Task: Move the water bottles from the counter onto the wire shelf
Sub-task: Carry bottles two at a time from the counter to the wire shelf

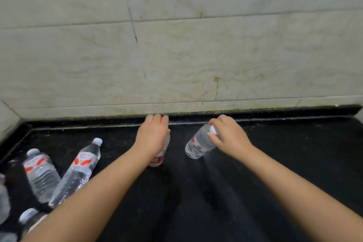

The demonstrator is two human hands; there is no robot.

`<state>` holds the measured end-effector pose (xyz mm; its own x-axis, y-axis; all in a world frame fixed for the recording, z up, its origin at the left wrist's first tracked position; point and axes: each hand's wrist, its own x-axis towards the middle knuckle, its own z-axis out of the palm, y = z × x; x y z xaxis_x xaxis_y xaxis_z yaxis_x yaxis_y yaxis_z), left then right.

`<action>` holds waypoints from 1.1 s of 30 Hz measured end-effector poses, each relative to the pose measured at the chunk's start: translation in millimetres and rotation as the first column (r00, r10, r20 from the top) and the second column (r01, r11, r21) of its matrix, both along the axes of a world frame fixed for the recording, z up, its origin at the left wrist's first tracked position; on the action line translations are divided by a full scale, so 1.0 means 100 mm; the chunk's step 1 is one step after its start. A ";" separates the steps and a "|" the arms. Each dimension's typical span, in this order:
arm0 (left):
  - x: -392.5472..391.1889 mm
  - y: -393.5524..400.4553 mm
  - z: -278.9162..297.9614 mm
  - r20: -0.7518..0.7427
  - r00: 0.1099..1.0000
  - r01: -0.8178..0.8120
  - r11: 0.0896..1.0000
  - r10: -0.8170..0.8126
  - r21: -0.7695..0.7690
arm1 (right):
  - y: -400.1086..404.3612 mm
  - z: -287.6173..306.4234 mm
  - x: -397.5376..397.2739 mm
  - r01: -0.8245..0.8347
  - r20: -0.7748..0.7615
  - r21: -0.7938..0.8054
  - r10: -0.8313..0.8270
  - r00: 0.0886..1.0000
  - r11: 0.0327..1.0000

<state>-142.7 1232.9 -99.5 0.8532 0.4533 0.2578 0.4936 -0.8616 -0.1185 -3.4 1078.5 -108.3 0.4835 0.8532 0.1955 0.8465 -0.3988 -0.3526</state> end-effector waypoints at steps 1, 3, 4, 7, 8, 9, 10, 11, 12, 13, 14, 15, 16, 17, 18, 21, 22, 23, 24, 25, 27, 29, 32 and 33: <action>0.02 -0.16 0.09 0.003 1.000 0.017 0.999 -0.017 -0.051 | -0.12 0.07 -0.02 0.013 0.038 -0.035 -0.011 0.999 0.999; 0.11 -0.56 0.21 0.064 0.998 0.028 0.989 -0.019 -0.147 | -0.45 0.18 -0.03 0.054 0.078 -0.088 -0.048 0.996 0.995; 0.17 -0.77 0.25 0.094 0.995 0.052 0.989 -0.039 -0.136 | -0.66 0.24 -0.02 0.078 0.089 -0.100 -0.070 0.994 0.992; 0.36 -1.49 0.45 0.207 0.962 0.213 0.963 -0.177 -0.166 | -1.43 0.42 0.09 0.150 0.090 -0.079 -0.143 0.986 0.985; 0.44 -1.74 0.51 0.245 0.943 0.269 0.950 -0.226 -0.160 | -1.72 0.49 0.13 0.174 0.082 -0.058 -0.169 0.982 0.983; 0.52 -1.99 0.57 0.275 0.921 0.323 0.934 -0.275 -0.150 | -2.02 0.58 0.16 0.193 0.077 -0.032 -0.190 0.979 0.981; 0.61 -2.23 0.62 0.289 0.902 0.371 0.918 -0.320 -0.143 | -2.32 0.67 0.20 0.204 0.082 -0.006 -0.203 0.976 0.979; 0.69 -2.49 0.68 0.300 0.885 0.408 0.902 -0.355 -0.137 | -2.61 0.77 0.24 0.212 0.099 0.016 -0.212 0.972 0.977; 0.77 -2.73 0.71 0.297 0.877 0.427 0.896 -0.377 -0.121 | -2.89 0.85 0.28 0.222 0.118 0.037 -0.225 0.967 0.974; 0.83 -2.97 0.74 0.295 0.869 0.440 0.893 -0.396 -0.096 | -3.16 0.93 0.31 0.237 0.136 0.060 -0.243 0.960 0.970; 0.90 -3.20 0.76 0.324 0.842 0.472 0.880 -0.432 -0.050 | -3.40 1.00 0.35 0.254 0.150 0.088 -0.265 0.953 0.963; 0.99 -3.41 0.78 0.359 0.797 0.516 0.857 -0.485 0.012 | -3.63 1.08 0.40 0.270 0.167 0.114 -0.286 0.944 0.956; 1.09 -3.62 0.81 0.366 0.771 0.549 0.835 -0.522 0.035 | -3.85 1.16 0.46 0.289 0.189 0.129 -0.310 0.932 0.949; 1.18 -3.81 0.85 0.365 0.754 0.571 0.820 -0.546 0.047 | -4.05 1.24 0.52 0.313 0.213 0.139 -0.337 0.917 0.939; 1.30 -3.98 0.89 0.353 0.734 0.592 0.802 -0.580 0.085 | -4.25 1.33 0.58 0.340 0.232 0.146 -0.366 0.901 0.929; 1.71 -4.47 1.10 0.335 0.659 0.655 0.733 -0.673 0.182 | -4.78 1.60 0.79 0.405 0.260 0.176 -0.439 0.860 0.897; 1.87 -4.62 1.18 0.359 0.615 0.673 0.705 -0.702 0.224 | -4.93 1.68 0.87 0.418 0.265 0.186 -0.455 0.850 0.889; 2.01 -4.76 1.26 0.374 0.568 0.692 0.671 -0.733 0.264 | -5.08 1.77 0.95 0.427 0.269 0.199 -0.468 0.842 0.882; 2.16 -4.90 1.33 0.390 0.522 0.705 0.641 -0.758 0.303 | -5.22 1.85 1.04 0.437 0.272 0.214 -0.483 0.832 0.874; 2.31 -5.04 1.42 0.398 0.488 0.716 0.618 -0.776 0.325 | -5.36 1.95 1.15 0.444 0.277 0.224 -0.494 0.824 0.867; 2.56 -5.23 1.58 0.419 0.440 0.722 0.590 -0.795 0.361 | -5.55 2.09 1.33 0.464 0.264 0.248 -0.520 0.812 0.850; 2.87 -5.49 1.80 0.446 0.411 0.716 0.585 -0.795 0.382 | -5.78 2.26 1.62 0.462 0.272 0.311 -0.544 0.794 0.830; 3.36 -5.81 2.18 0.496 0.404 0.707 0.607 -0.769 0.364 | -6.01 2.53 2.08 0.462 0.297 0.371 -0.574 0.763 0.806; 3.51 -5.89 2.30 0.495 0.387 0.696 0.598 -0.778 0.396 | -6.08 2.63 2.23 0.465 0.304 0.380 -0.582 0.754 0.800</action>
